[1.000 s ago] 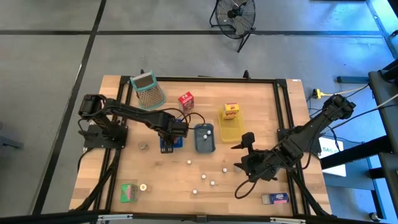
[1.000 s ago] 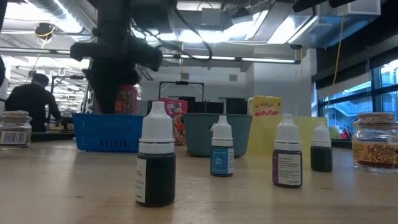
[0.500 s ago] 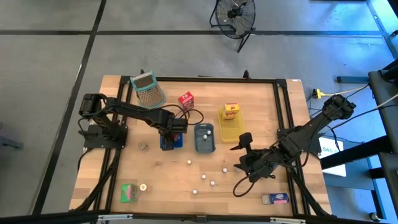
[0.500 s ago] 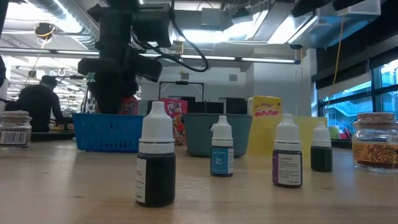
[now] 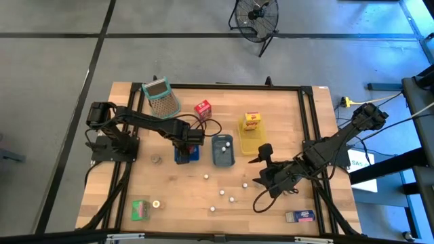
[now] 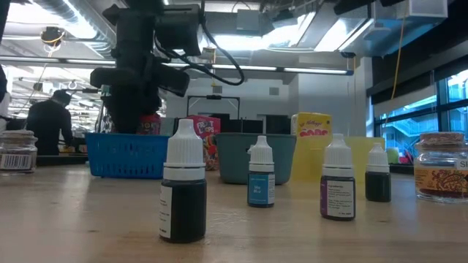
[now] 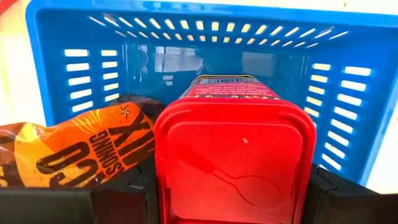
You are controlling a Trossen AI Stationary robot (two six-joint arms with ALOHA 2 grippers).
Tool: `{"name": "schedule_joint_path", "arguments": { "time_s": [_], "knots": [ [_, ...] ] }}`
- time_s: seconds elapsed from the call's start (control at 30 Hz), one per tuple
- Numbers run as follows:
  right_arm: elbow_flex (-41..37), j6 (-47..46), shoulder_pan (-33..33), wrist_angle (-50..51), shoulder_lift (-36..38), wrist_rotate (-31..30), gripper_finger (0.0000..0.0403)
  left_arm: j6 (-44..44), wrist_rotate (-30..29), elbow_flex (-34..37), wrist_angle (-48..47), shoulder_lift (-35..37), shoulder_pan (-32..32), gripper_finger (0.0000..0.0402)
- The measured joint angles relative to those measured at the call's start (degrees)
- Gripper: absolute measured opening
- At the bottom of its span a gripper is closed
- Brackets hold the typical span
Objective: Pick & Place Kitchen Items
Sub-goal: Put the red seasoning can into the blue bin
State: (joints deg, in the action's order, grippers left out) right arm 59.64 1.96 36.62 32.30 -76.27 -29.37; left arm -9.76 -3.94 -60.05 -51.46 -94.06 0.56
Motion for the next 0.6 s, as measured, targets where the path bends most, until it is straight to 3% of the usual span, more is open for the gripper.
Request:
{"name": "schedule_joint_path", "arguments": {
  "time_s": [0.23,0.6],
  "knots": [
    [0.0,3.4,-0.3,-0.9,0.0,1.0,0.0332,0.0,0.0,0.0,-0.4,0.0,0.0,0.0214],
    [0.0,1.2,-2.2,-0.9,0.0,1.6,0.0332,-0.6,0.1,0.0,-0.4,0.0,0.0,0.0216]
  ]
}}
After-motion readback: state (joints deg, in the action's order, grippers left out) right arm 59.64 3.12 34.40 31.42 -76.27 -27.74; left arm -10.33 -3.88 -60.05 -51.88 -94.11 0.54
